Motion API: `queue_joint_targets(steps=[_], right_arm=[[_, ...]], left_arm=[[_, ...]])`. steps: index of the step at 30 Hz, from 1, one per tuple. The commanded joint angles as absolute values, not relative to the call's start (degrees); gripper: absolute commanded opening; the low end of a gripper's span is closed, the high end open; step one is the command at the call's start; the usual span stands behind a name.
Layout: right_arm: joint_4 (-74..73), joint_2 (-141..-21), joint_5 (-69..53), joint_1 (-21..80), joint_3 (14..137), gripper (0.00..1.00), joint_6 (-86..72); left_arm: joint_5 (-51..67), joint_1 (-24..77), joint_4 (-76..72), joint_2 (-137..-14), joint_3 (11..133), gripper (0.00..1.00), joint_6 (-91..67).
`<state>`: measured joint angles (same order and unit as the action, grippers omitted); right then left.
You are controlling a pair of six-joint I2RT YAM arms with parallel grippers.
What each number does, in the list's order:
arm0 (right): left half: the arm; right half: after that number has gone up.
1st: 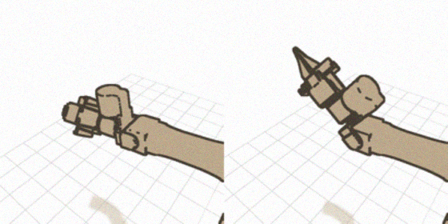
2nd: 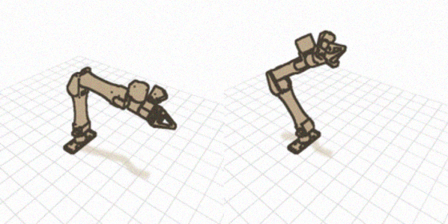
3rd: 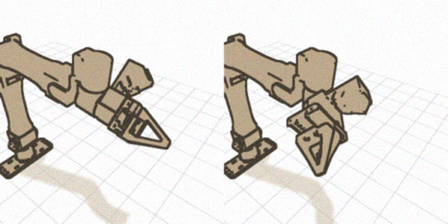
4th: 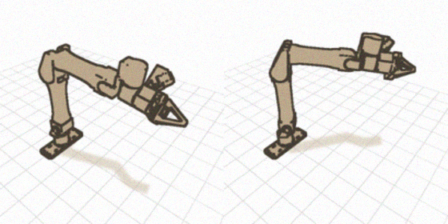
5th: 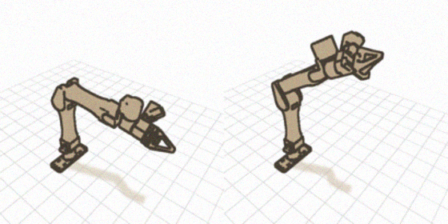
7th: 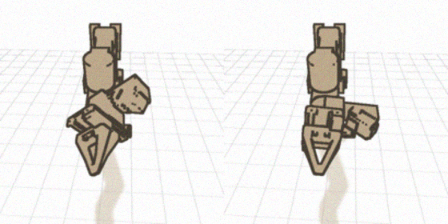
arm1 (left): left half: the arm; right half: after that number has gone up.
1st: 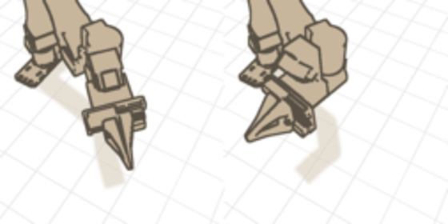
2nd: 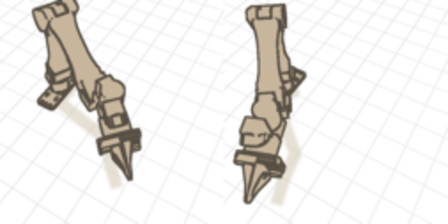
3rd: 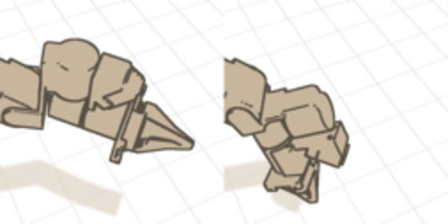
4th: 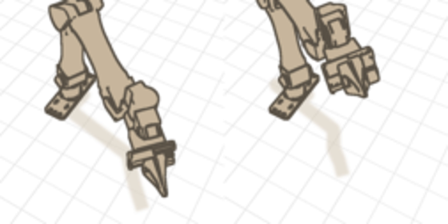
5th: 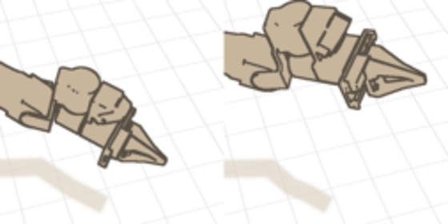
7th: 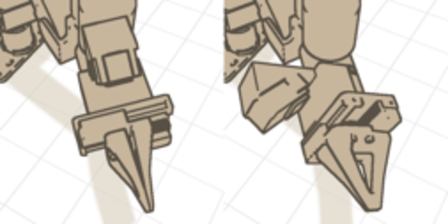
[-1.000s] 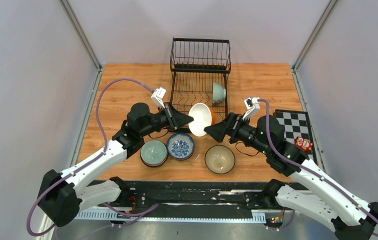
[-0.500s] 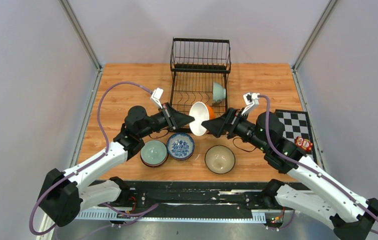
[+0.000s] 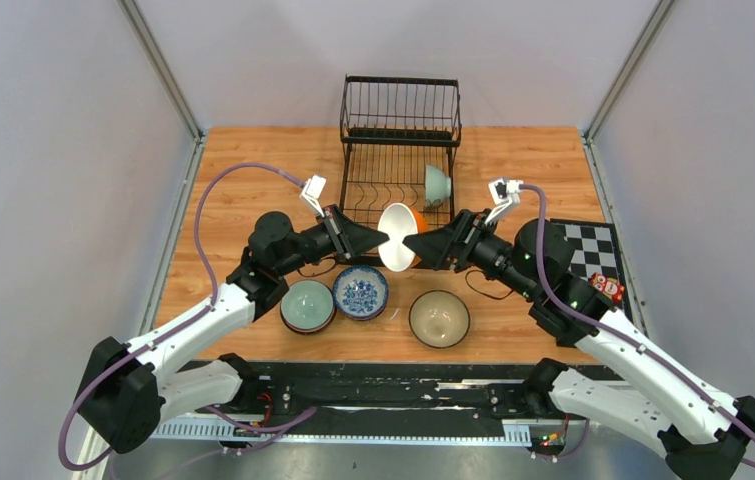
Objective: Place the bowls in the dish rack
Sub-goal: Pick up the bowl from the center of the board.
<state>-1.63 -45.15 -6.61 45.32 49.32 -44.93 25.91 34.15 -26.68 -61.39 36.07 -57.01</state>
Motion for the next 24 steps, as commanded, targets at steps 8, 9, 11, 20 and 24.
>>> queue_joint_targets(steps=[8, 9, 11, 20, 24], right_arm=[[-3.3, -47.1, -9.1, 45.9, 53.5, 0.83, -41.6], [-3.4, -47.1, -9.4, 45.9, 53.5, 0.83, -41.5], [-4.5, -47.4, -10.0, 45.9, 54.0, 0.83, -40.9], [-7.1, -47.6, -11.6, 46.0, 54.8, 0.80, -39.9], [-7.8, -47.5, -11.7, 46.0, 55.1, 0.79, -39.4]], left_arm=[[25.7, 33.7, -24.5, -60.1, 39.2, 0.00, -53.4], [25.6, 33.7, -24.2, -60.1, 39.4, 0.00, -53.1], [25.6, 33.7, -23.5, -60.0, 39.8, 0.00, -52.5], [24.5, 33.7, -20.5, -59.3, 41.7, 0.00, -49.9], [24.1, 33.7, -19.2, -59.4, 42.7, 0.00, -48.8]])
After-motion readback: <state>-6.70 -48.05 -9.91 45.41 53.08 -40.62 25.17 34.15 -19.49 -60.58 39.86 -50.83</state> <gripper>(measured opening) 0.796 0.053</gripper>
